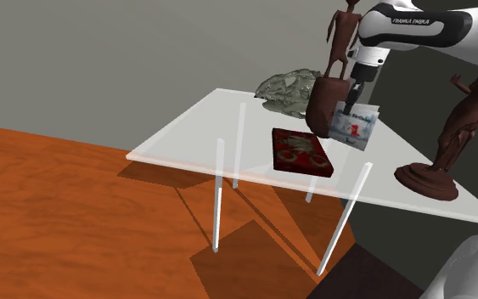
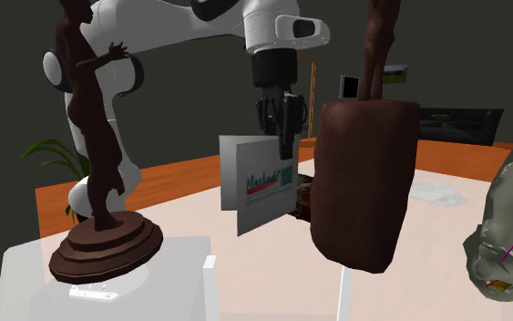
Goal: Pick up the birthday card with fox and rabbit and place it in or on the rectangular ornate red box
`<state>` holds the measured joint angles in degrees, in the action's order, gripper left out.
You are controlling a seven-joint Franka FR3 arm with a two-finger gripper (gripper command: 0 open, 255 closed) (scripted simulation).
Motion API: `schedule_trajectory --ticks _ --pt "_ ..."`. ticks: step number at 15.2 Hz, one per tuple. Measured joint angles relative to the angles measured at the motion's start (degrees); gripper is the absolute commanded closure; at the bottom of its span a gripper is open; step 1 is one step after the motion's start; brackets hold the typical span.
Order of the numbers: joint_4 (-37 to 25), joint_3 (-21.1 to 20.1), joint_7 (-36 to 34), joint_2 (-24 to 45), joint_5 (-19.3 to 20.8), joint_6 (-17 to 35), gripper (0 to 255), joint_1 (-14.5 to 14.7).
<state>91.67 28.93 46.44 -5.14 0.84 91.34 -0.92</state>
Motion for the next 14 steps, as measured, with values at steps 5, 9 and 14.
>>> schedule_trajectory --ticks 5,9,14 --pt "-5.7 0.3 0.5 1.7 -0.8 -4.2 255 -0.1" --pt "-11.2 0.9 1.2 3.7 -1.9 -8.0 255 -0.5" --pt "-17.0 0.5 0.1 5.9 -2.9 -11.9 255 -0.1"
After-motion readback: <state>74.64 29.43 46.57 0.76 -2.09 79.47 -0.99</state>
